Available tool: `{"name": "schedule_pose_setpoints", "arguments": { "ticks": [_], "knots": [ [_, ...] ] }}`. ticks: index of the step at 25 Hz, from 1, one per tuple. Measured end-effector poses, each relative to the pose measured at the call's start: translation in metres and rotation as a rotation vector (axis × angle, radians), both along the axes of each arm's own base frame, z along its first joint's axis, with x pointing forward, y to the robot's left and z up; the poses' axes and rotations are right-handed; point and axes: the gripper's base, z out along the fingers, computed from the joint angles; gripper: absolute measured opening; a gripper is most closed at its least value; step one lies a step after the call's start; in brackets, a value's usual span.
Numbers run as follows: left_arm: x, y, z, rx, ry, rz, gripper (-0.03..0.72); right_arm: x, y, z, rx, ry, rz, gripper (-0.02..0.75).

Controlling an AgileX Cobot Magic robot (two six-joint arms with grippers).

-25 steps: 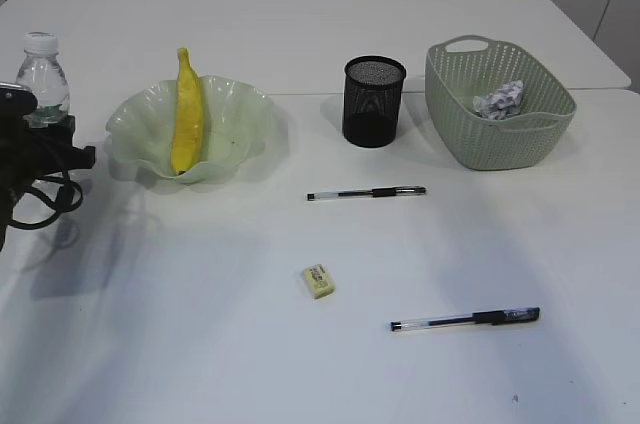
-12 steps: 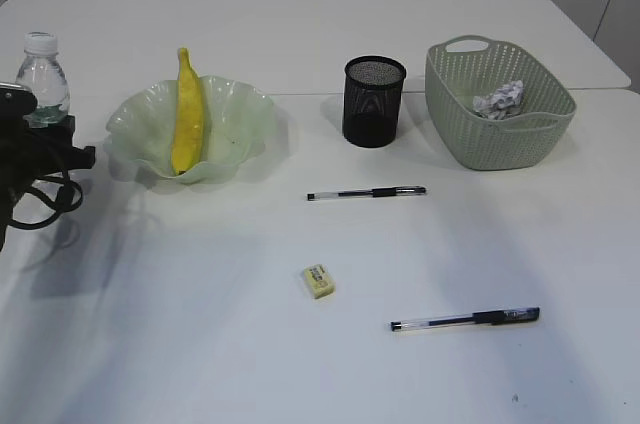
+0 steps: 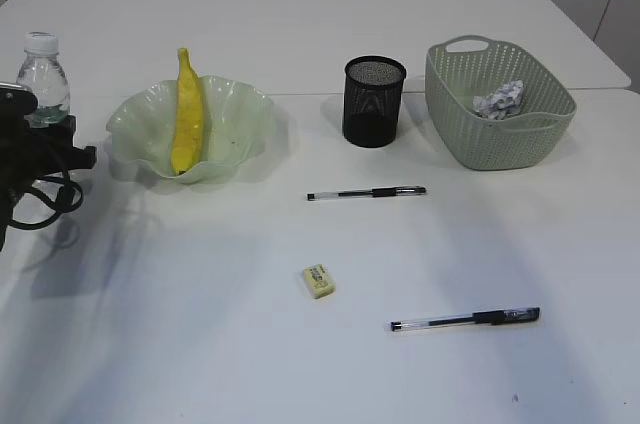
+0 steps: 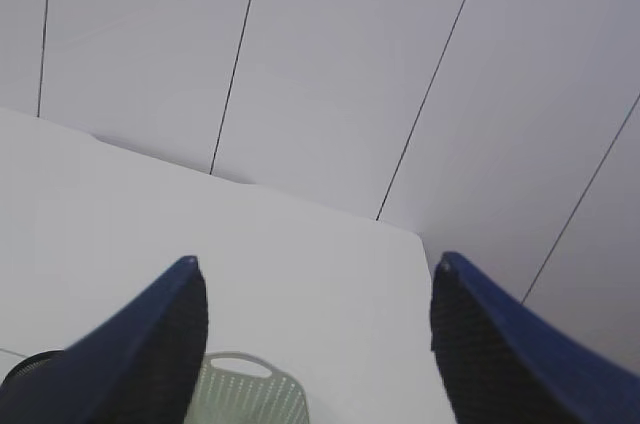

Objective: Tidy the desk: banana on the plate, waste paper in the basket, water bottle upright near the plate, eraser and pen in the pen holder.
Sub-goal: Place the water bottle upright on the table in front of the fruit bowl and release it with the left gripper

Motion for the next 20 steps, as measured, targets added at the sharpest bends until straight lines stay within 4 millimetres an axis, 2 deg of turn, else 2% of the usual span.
{"name": "schedule_pose_setpoints", "arguments": {
  "ticks": [20],
  "knots": [
    [0.0, 0.0, 0.0, -0.015, -0.002, 0.002, 0.377, 0.0, 0.0, 0.0007, 0.0, -0.007, 0.0, 0.519]
  ]
}}
